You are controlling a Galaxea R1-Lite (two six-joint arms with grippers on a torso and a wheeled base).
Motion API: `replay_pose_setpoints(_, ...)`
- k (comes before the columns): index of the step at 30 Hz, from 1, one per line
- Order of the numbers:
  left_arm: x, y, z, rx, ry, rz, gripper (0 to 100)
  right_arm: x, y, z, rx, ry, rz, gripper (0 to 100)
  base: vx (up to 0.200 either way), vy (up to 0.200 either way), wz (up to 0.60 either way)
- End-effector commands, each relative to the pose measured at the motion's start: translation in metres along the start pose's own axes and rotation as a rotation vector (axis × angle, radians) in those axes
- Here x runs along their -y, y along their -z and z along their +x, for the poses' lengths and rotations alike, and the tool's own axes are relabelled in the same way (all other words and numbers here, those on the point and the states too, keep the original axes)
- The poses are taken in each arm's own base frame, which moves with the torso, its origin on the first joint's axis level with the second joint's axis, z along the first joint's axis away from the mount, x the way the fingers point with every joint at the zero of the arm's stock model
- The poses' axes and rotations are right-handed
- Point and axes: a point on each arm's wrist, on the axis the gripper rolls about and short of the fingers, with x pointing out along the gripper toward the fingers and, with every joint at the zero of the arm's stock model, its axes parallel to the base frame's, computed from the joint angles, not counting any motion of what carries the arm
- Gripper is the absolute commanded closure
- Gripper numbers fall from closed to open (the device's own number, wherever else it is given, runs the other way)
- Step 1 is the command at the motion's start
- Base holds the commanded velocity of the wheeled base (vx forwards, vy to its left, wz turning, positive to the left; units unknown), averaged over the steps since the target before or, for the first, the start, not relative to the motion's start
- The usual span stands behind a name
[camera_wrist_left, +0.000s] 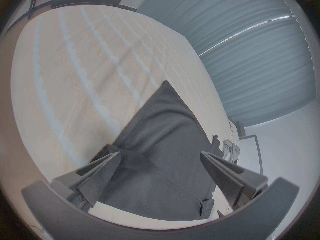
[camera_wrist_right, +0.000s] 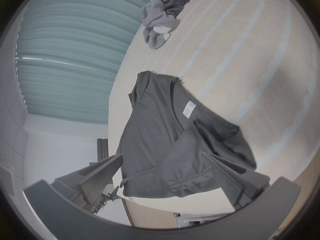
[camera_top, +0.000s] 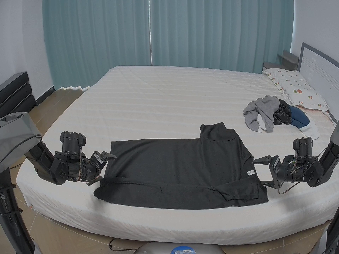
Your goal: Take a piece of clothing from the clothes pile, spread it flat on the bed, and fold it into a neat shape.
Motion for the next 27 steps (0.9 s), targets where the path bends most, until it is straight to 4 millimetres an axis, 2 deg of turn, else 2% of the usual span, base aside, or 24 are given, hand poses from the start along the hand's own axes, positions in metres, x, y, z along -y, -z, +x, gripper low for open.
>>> replay_pose_setpoints(1, 0.004, -0.001, -0.009, 0.016, 0.011, 0.013, 0, 0.000, 0.000, 0.000, -0.002, -0.001, -0.001, 0, 0.000, 0.000, 0.00)
replay_pose_setpoints(7, -0.011, 0.009, -0.012, -0.013, -0.051, 0.128, 0, 0.002, 0.001, 0.001, -0.006, 0.007, 0.003, 0, 0.000, 0.000, 0.00)
replay_pose_setpoints(18, -0.020, 0.010, -0.010, 0.008, -0.154, 0.171, 0, 0.003, 0.001, 0.002, -0.005, 0.012, 0.003, 0, 0.000, 0.000, 0.00)
replay_pose_setpoints(23, -0.027, 0.011, 0.003, -0.008, -0.176, 0.165, 0, 0.003, 0.001, 0.002, -0.001, 0.006, -0.001, 0, 0.000, 0.000, 0.00)
replay_pose_setpoints(27, -0.034, 0.005, 0.016, 0.000, -0.196, 0.150, 0, 0.004, 0.002, 0.004, 0.005, -0.007, -0.009, 0, 0.000, 0.000, 0.00)
